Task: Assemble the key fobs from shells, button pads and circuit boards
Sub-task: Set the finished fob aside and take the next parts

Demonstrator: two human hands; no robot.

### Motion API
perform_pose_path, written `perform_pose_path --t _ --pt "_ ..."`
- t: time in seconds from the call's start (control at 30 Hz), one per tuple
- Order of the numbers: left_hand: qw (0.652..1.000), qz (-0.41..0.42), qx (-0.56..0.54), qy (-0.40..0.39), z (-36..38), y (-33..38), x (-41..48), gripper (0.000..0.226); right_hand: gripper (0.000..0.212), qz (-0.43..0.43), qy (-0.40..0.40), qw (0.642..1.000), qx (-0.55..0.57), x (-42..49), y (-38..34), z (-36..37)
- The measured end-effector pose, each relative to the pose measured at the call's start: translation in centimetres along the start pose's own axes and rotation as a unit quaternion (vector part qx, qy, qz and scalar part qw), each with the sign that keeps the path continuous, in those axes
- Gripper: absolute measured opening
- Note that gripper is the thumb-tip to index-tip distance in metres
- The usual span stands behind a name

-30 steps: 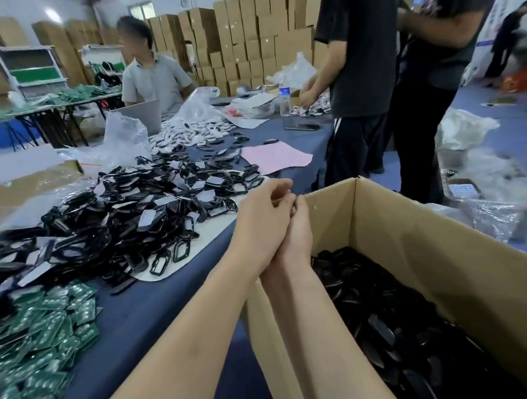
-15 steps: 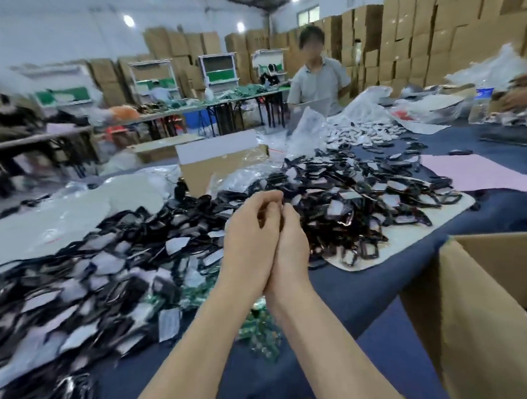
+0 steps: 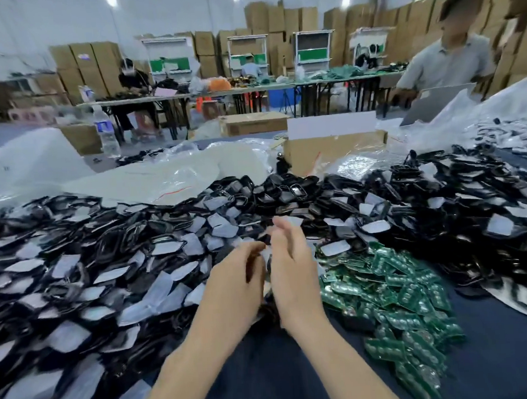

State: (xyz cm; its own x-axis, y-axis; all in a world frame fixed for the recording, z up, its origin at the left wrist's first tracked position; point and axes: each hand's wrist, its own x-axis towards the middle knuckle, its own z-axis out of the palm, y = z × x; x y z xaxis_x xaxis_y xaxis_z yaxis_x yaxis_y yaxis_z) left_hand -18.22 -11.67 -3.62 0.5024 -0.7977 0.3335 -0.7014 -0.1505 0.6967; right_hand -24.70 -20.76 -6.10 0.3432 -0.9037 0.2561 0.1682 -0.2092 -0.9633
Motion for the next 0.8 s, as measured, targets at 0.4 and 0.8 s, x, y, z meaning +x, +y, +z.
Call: perform_pose_path --t 0.4,0.8 --pt "0.952 0.076 0.223 -0.195 -0.5 -1.3 0.6 0.032 0.026 0.01 0.055 0.998 -0.013 4.6 -1.3 -3.0" --pt "0.97 0.1 0.165 -0.15 1.8 -0.3 2.0 0.032 0.031 0.016 0.105 0.994 -0.015 5.6 -0.1 -4.4"
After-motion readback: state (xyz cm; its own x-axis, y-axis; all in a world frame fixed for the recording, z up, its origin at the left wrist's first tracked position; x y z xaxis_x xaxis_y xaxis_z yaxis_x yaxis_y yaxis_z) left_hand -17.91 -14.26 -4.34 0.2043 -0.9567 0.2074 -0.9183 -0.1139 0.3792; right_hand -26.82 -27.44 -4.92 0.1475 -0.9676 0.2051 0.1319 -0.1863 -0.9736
